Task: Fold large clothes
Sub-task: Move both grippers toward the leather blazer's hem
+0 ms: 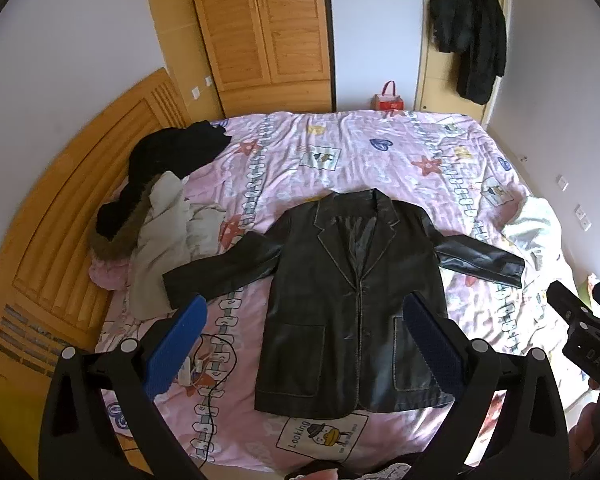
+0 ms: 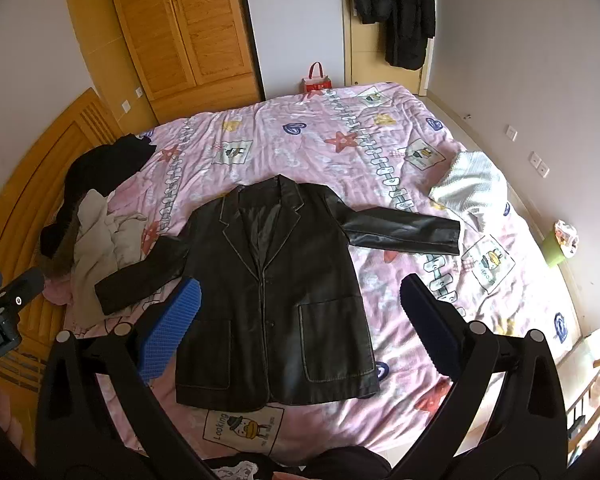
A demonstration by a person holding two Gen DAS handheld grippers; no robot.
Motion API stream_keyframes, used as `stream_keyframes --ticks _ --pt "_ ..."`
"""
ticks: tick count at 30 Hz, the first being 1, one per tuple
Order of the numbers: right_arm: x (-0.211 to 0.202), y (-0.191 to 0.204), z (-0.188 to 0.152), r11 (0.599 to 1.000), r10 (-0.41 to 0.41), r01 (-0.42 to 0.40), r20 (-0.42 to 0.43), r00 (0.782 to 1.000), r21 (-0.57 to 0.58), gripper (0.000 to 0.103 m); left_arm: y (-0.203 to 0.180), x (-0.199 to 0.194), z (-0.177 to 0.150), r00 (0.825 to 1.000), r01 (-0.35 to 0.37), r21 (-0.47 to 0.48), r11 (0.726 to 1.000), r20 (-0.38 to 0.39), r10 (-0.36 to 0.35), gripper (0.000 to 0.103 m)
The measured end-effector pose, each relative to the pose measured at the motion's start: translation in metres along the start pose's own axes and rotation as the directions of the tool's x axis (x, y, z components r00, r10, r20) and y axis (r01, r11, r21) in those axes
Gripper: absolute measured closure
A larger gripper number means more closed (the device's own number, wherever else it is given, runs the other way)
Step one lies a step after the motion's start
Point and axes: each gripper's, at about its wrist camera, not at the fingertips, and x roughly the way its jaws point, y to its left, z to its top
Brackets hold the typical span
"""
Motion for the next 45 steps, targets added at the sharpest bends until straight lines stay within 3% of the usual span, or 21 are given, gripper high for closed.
stream_keyframes --ticks 12,23,34,45 --pt "0.0 -0.001 -0.005 1.0 0.014 -0.014 -0.016 1.0 0.01 0.006 -0.007 -0.015 0.0 0.999 -0.042 -0.02 0.999 0.003 0.042 0.008" --pt "0.003 -0.054 -0.003 0.997 0.071 -0.069 -0.035 0.997 0.045 0.006 -0.032 -0.03 -0.009 0.995 -0.097 -0.059 0.994 -0.016 0.097 0.008" --pt "0.021 -0.103 0.008 0.995 0.101 -0.101 -0.086 0.991 0.007 0.006 -0.062 -0.048 -0.019 0.984 -0.176 -0.118 0.977 -0.05 0.171 0.008" --pt "0.036 -0.136 0.024 0.996 0.079 -0.082 -0.089 0.993 -0.034 0.006 -0.083 -0.057 -0.021 0.983 -0.184 -0.16 0.97 -0.052 0.178 0.008"
